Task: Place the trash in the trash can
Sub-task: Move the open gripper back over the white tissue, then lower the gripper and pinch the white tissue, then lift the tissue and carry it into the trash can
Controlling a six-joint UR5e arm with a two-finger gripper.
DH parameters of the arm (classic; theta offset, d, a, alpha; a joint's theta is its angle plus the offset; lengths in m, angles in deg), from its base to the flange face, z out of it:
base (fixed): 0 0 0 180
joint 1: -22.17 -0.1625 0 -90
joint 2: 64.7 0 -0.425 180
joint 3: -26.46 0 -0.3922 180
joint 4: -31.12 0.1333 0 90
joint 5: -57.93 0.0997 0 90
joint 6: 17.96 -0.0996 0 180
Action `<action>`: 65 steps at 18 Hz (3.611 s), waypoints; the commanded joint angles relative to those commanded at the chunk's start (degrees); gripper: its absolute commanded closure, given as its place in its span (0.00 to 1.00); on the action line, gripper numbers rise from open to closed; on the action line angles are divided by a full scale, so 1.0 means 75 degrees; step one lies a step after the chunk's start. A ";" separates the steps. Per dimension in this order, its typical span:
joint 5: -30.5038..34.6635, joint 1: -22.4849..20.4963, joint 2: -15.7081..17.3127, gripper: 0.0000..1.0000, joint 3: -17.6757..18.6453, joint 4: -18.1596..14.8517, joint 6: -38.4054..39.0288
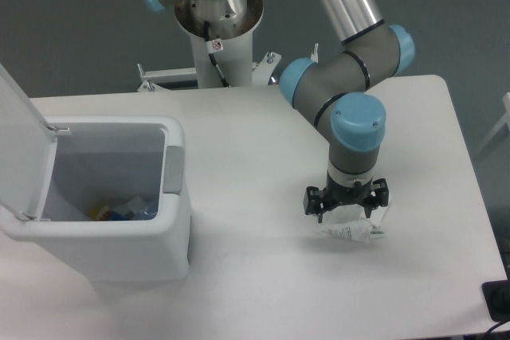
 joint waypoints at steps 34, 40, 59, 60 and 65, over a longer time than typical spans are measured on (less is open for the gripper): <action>-0.2046 -0.0375 0.0832 1.00 0.0270 0.0023 0.0724; -0.2728 0.0093 0.0949 1.00 -0.0233 0.0094 0.2318; -0.5363 0.0867 0.2671 1.00 -0.1161 0.0363 0.3375; -0.5538 0.0867 0.2811 1.00 -0.1056 0.0363 0.3340; -0.5868 0.1019 0.3971 1.00 0.0419 0.0375 0.2406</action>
